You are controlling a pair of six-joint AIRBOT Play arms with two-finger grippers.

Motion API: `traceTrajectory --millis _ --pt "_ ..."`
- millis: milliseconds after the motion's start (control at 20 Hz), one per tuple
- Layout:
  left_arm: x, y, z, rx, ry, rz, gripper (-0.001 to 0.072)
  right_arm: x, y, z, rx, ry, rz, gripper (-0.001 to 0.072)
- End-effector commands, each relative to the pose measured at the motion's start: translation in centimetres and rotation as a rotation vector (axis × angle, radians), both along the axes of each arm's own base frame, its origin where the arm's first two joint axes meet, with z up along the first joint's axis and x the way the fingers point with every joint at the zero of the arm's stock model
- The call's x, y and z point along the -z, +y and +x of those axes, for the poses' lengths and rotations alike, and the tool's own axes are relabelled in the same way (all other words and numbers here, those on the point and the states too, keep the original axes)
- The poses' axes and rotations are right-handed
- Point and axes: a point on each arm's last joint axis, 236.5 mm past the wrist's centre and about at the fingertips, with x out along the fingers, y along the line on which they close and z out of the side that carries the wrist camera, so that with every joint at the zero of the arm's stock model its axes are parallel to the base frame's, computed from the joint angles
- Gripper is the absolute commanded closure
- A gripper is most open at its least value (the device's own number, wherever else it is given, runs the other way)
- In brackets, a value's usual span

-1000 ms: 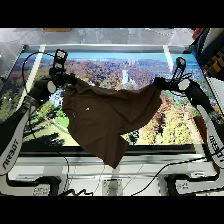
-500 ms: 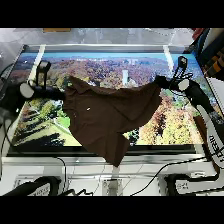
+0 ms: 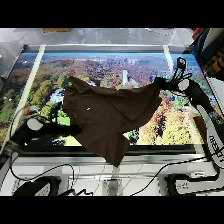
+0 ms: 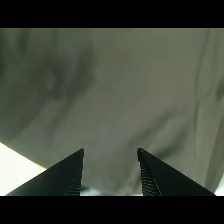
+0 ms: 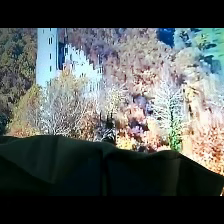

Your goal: Fold the clothes and pants, and hang the long-sleeved shirts on hangers.

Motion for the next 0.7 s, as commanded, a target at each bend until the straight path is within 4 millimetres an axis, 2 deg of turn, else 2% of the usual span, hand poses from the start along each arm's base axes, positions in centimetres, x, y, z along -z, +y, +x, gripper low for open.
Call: traceTrajectory --millis 0,150,200,250,300,500,550,650 --pt "2.4 -1.5 -4.1 0.06 0.088 -0.022 0.0311 0.2 0.1 -0.2 -0.004 0.011 0.002 0.07" --pt "3.0 -2.5 -5.7 0.112 0.112 -0.016 0.0309 0.3 0.2 -0.3 -0.008 0.019 0.003 0.07" --pt "3.1 -2.6 -6.2 0.128 0.123 -0.015 0.0272 0.5 0.3 -0.5 -0.011 0.028 0.004 0.07" --pt "3.0 -2.6 -6.6 0.137 0.136 -0.018 0.0163 0.6 0.3 -0.6 -0.014 0.033 0.004 0.07" --pt "3.0 -2.7 -6.9 0.145 0.15 -0.023 0.0121 0.6 0.3 -0.6 -0.014 0.035 0.004 0.07" --pt "2.8 -2.9 -8.1 0.175 0.19 -0.035 0.0136 0.6 0.3 -0.6 -0.014 0.034 0.004 0.07" --pt "2.9 -2.9 -8.0 0.17 0.183 -0.032 0.0136 0.6 0.3 -0.6 -0.014 0.034 0.004 0.07" --pt "3.2 -2.5 -6.2 0.132 0.117 -0.012 0.0136 0.6 0.3 -0.6 -0.014 0.034 0.004 0.07"
